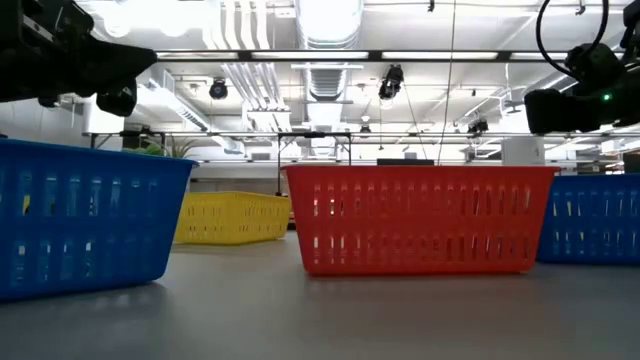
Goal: Stack baskets by color
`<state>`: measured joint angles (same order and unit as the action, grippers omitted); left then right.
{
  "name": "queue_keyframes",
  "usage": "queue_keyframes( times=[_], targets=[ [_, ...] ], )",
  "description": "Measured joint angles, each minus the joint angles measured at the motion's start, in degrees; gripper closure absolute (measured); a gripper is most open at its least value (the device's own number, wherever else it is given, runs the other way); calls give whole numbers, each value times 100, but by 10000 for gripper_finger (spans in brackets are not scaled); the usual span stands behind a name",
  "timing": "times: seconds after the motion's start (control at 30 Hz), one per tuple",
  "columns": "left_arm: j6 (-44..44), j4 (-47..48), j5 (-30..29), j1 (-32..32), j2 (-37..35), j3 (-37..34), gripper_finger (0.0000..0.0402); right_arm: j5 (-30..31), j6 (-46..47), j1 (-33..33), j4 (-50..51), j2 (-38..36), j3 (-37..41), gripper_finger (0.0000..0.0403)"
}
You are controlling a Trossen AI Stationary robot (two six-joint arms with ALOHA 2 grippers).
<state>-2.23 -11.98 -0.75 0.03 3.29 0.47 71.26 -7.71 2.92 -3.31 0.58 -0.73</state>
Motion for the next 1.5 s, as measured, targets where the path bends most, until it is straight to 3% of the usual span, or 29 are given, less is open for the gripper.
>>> queue_keyframes(
  times=[0.07,0.13,0.2,0.3,0.4,0.5,0.6,0.7,0.83,1.0,1.2,1.33,1.5],
  targets=[
    [-356,-502,27,-4,17,-1,402,-513,1683,-45,0,-2,0,380],
    [-893,-1007,73,-4,44,-1,402,-1476,3437,-68,-2,-2,0,380],
    [-1054,-1487,75,-4,46,-2,402,-2164,4393,-44,-66,46,0,380],
    [-1088,-2127,85,-4,35,-2,402,-2636,5103,-67,-360,268,0,380],
    [-1088,-2766,87,-4,22,-2,402,-3462,4787,-204,-1311,680,2,380],
    [-1287,-3303,156,-9,30,-2,402,-3902,4140,-390,-2543,1214,-4,380],
    [-1387,-3646,787,-9,115,-2,402,-3962,3670,-512,-3255,1738,-132,380],
    [-1378,-3942,1461,-9,241,-2,402,-3928,3341,-518,-3302,2165,-400,380],
    [-1365,-4063,1573,-13,517,-2,402,-3917,2773,-518,-3270,2649,-781,380],
    [-1216,-4503,1572,-13,1152,3,402,-3824,2423,-516,-2550,3104,-1361,380],
    [-1053,-4758,1468,-13,2087,291,402,-3809,2089,-516,-866,3496,-2203,380],
    [-1038,-4756,1090,-13,2676,494,402,-3850,2051,-519,174,3802,-2699,380],
    [-1039,-4757,571,-13,3193,681,402,-3868,1929,-753,429,4165,-2914,380]
  ],
)
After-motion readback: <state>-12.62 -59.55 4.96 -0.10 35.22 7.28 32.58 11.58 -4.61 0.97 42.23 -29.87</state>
